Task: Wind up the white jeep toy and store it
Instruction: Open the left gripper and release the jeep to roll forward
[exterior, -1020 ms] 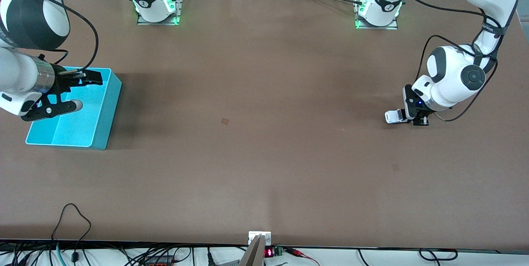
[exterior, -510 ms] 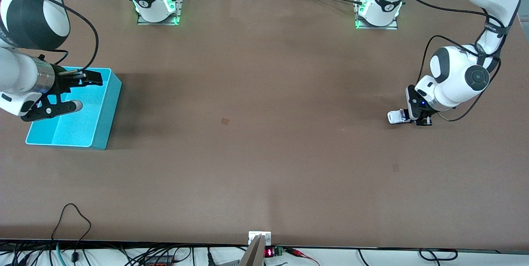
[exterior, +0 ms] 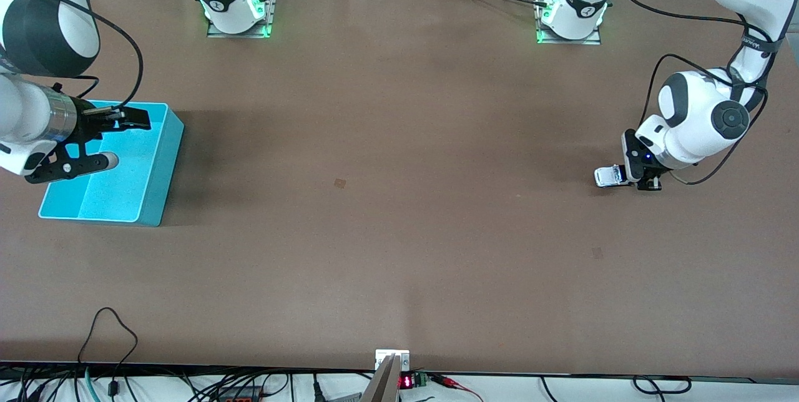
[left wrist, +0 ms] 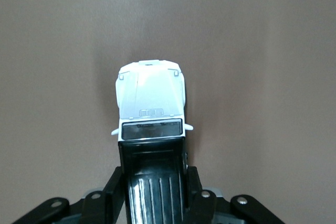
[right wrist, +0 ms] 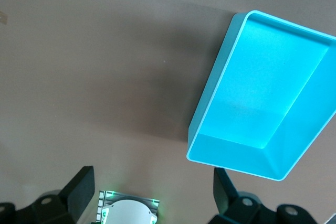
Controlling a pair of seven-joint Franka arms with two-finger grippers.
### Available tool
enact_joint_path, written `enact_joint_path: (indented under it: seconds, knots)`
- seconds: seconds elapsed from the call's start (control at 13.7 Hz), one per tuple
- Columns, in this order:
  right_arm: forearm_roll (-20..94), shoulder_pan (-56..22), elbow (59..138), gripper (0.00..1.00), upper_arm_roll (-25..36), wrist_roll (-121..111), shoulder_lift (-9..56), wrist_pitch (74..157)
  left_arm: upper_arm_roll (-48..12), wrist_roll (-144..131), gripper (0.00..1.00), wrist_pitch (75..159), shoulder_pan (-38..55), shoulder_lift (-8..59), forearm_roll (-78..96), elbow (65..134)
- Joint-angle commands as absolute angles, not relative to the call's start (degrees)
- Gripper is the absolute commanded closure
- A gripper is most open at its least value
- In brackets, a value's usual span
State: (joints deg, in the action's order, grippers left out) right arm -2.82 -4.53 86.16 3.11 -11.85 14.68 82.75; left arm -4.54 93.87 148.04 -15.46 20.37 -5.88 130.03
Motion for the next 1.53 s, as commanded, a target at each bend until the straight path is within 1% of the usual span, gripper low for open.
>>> enact_joint_path:
  seconds: [0.0, 0.22, 1.46]
  knots:
    - [-2.9, -4.7, 86.0, 0.00, 2.9, -11.6, 14.5, 82.4, -4.9, 96.3, 0.77, 149.6, -17.7, 26.5, -7.8, 126.9]
    - [-2.8, -4.8, 86.0, 0.00, 2.8, -11.6, 14.4, 82.4, -4.9, 98.4, 0.77, 149.6, -19.2, 28.0, -7.8, 125.6]
    - [-2.5, -4.9, 86.0, 0.00, 2.5, -11.5, 14.4, 82.2, -4.9, 106.5, 0.77, 149.7, -24.8, 32.2, -7.9, 121.9]
